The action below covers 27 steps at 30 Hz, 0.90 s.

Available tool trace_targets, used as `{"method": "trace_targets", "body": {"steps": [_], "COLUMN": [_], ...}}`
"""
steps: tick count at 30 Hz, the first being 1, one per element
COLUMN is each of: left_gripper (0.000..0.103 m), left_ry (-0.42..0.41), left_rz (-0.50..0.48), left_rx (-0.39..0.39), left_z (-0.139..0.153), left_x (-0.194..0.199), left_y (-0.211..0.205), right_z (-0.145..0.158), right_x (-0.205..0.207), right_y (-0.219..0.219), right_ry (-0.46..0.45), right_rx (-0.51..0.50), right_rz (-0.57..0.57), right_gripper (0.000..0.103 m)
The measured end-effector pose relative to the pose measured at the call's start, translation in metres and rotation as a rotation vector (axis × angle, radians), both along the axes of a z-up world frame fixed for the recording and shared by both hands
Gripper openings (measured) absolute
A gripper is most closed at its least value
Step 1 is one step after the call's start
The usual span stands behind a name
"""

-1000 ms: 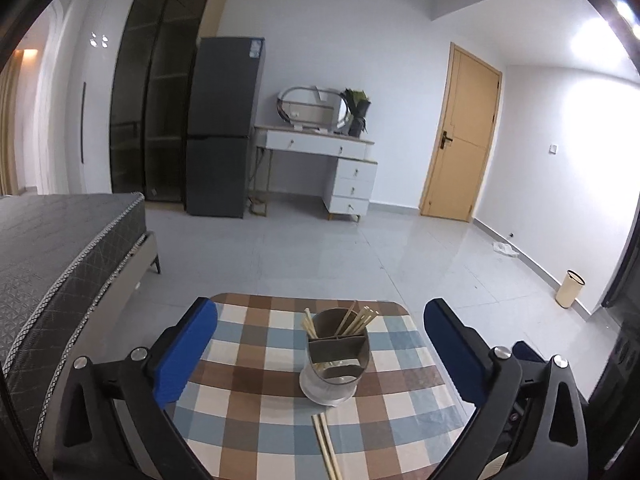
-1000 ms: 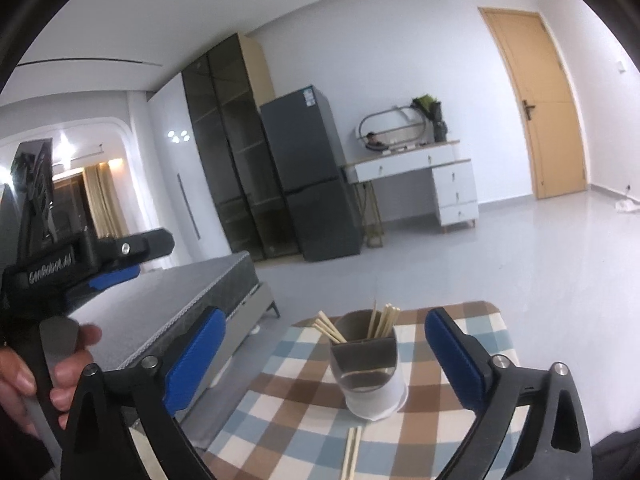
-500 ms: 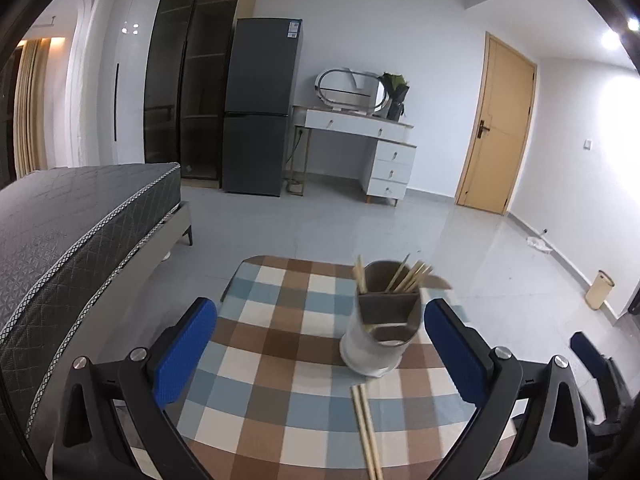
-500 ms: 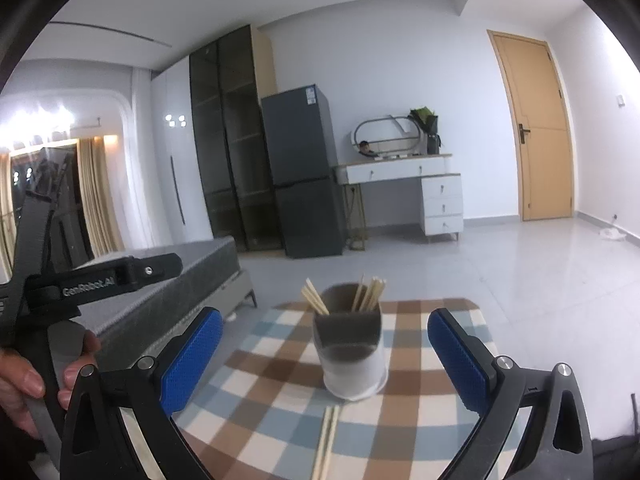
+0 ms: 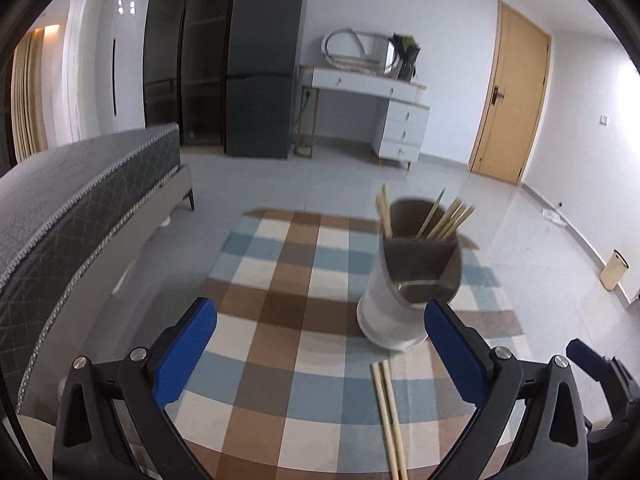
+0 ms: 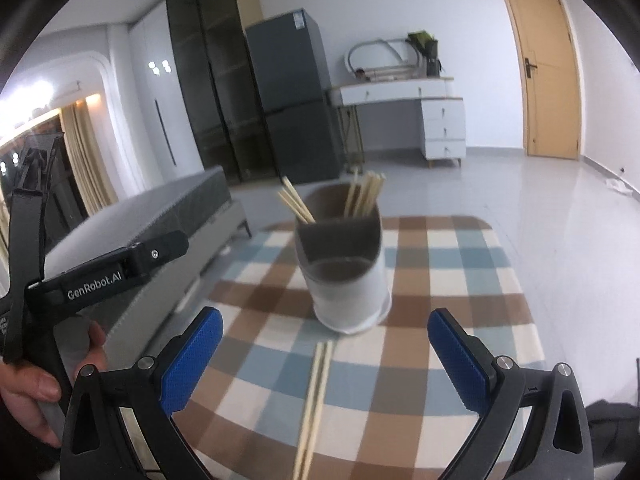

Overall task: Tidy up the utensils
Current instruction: 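Lower both tools to the last chopsticks and close the right gripper on one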

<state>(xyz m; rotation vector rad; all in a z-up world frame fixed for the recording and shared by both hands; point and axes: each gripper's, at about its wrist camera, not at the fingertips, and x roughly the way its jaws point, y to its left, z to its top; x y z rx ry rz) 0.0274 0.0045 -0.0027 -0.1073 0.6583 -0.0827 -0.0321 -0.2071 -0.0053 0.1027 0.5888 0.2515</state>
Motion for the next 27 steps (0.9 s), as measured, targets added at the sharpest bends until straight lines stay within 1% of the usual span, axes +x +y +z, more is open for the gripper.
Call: {"method": "trace_targets", "body": {"steps": [3, 7, 9, 11, 17, 18, 22, 24, 27], "left_gripper": [0.101, 0.101, 0.101, 0.101, 0.101, 0.101, 0.101, 0.101, 0.101], "left_ry": [0.074, 0.151, 0.182, 0.191, 0.238, 0.252, 0.337, 0.353, 0.366], "left_rz": [0.012, 0.111, 0.126, 0.138, 0.152, 0.156, 0.2, 0.221, 0.237], "left_rx": [-0.035, -0.026, -0.042, -0.037, -0.047, -0.056, -0.072, -0.084, -0.097], "left_z": [-0.017, -0.033, -0.038, -0.039, -0.046, -0.047, -0.06, -0.062, -0.062], "left_x": [0.012, 0.026, 0.032, 0.036, 0.047, 0.048, 0.058, 0.061, 0.062], "left_y": [0.009, 0.021, 0.027, 0.027, 0.032, 0.034, 0.044, 0.049, 0.054], "right_z": [-0.012, -0.029, -0.038, -0.053, -0.094, -0.099, -0.118, -0.125, -0.134], "right_x": [0.012, 0.032, 0.042, 0.057, 0.096, 0.101, 0.123, 0.132, 0.141], "right_y": [0.002, 0.003, 0.006, 0.011, 0.025, 0.027, 0.032, 0.035, 0.042], "right_ry": [0.054, 0.133, 0.173, 0.233, 0.379, 0.397, 0.458, 0.483, 0.516], "right_rx": [-0.013, -0.013, -0.028, -0.056, -0.12, -0.131, -0.176, -0.198, -0.227], "right_rz": [0.012, 0.033, 0.04, 0.05, 0.064, 0.063, 0.057, 0.062, 0.084], "right_gripper": [0.103, 0.103, 0.103, 0.103, 0.09, 0.086, 0.081, 0.069, 0.063]}}
